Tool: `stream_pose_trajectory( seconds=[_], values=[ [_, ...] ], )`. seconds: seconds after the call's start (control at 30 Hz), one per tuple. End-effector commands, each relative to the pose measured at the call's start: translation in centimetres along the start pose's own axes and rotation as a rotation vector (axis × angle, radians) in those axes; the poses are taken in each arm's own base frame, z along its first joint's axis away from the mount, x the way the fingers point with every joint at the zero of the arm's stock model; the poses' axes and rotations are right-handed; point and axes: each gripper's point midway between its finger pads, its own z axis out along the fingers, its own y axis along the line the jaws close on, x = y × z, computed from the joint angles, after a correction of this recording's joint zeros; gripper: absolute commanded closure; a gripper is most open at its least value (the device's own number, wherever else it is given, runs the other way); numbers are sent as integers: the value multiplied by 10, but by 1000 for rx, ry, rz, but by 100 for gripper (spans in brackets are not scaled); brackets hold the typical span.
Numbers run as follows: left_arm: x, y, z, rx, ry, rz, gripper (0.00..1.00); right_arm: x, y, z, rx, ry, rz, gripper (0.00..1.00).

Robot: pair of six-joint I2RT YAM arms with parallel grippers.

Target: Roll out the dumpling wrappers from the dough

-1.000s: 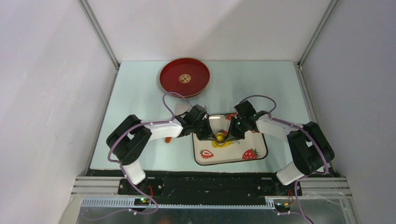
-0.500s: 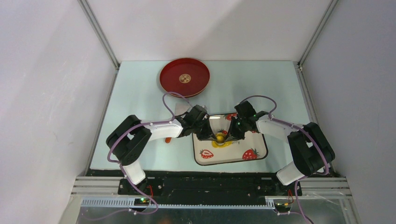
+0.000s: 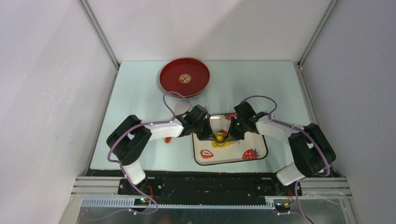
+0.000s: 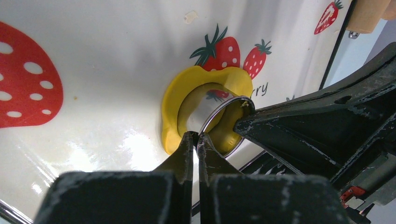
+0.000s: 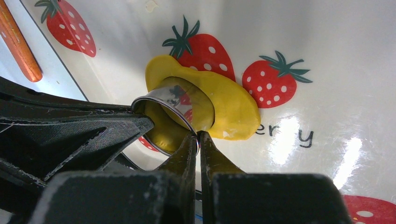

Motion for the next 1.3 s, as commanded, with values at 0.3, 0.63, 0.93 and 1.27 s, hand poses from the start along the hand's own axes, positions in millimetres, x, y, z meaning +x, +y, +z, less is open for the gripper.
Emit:
stream_pose_trajectory(
  seconds=[0.3, 0.63, 0.93, 1.27],
  values=[
    [53, 104, 3, -384, 123, -37, 100, 43, -21, 12, 54, 157, -8, 96],
    [36, 80, -5, -315, 75, 43, 91, 20, 20, -23, -39, 83, -46, 53],
    [12, 33, -25, -201, 2, 105, 73, 1, 46, -69, -76, -13, -70, 39],
    [-6, -14, -51, -77, -61, 181, 58, -6, 45, -89, -104, -47, -60, 33]
  ],
)
